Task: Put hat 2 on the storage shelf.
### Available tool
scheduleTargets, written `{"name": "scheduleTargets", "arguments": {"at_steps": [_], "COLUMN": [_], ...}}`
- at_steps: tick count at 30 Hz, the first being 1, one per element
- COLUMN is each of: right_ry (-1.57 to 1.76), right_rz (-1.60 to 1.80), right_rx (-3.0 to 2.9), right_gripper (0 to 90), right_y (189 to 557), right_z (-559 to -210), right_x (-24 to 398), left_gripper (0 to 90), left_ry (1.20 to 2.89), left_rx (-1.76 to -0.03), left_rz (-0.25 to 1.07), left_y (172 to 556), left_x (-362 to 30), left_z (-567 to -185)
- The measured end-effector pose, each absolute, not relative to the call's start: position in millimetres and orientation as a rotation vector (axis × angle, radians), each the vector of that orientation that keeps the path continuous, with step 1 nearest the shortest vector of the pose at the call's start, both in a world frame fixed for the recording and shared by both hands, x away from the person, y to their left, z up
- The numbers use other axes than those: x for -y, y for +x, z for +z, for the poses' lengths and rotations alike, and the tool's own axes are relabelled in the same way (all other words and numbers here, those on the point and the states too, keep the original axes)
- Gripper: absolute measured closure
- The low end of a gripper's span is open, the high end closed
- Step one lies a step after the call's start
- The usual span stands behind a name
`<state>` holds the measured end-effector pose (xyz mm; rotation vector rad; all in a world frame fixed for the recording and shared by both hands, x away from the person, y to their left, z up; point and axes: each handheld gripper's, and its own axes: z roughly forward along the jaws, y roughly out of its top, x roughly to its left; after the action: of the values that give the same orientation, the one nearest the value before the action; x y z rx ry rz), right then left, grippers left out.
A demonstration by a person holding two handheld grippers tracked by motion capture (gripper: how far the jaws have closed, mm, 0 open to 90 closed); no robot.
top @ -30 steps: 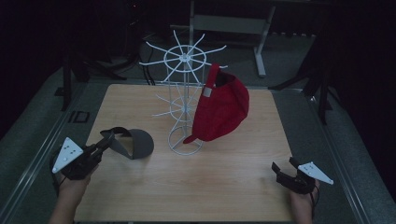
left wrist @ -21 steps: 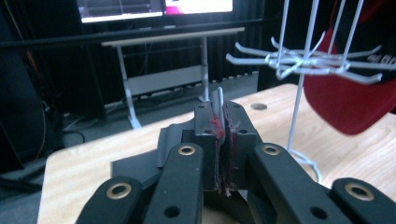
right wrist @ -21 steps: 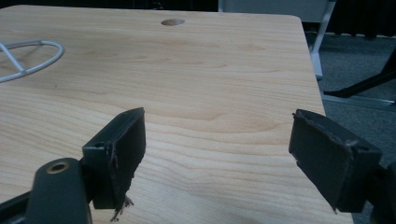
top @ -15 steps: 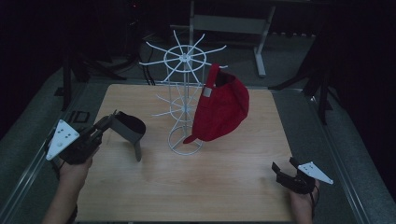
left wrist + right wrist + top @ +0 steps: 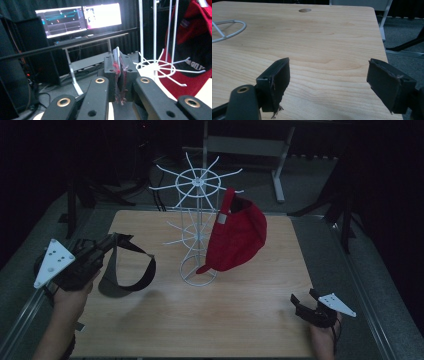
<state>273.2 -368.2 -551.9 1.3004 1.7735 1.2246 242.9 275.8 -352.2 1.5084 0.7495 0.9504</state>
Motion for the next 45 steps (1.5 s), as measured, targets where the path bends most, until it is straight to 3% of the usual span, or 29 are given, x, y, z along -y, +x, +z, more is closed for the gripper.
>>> {"name": "scheduleTargets", "arguments": {"at_steps": [19, 45], "right_ry": [1.300, 1.294], "right_rz": [1.237, 1.236], "right_rx": [-1.772, -1.772], "right_gripper": [18.5, 18.5], "right_y": [272.9, 272.9], "right_z": [-551.9, -552.1], "right_x": [369.0, 369.1], "left_gripper": [86.7, 86.6], "left_ry": [1.465, 1.505], "left_rx": [-0.622, -0.583], "left_rz": [0.969, 1.005], "left_y": [257.5, 288.0], "left_x": [-262.7, -219.1], "left_z": [-272.7, -233.9]}}
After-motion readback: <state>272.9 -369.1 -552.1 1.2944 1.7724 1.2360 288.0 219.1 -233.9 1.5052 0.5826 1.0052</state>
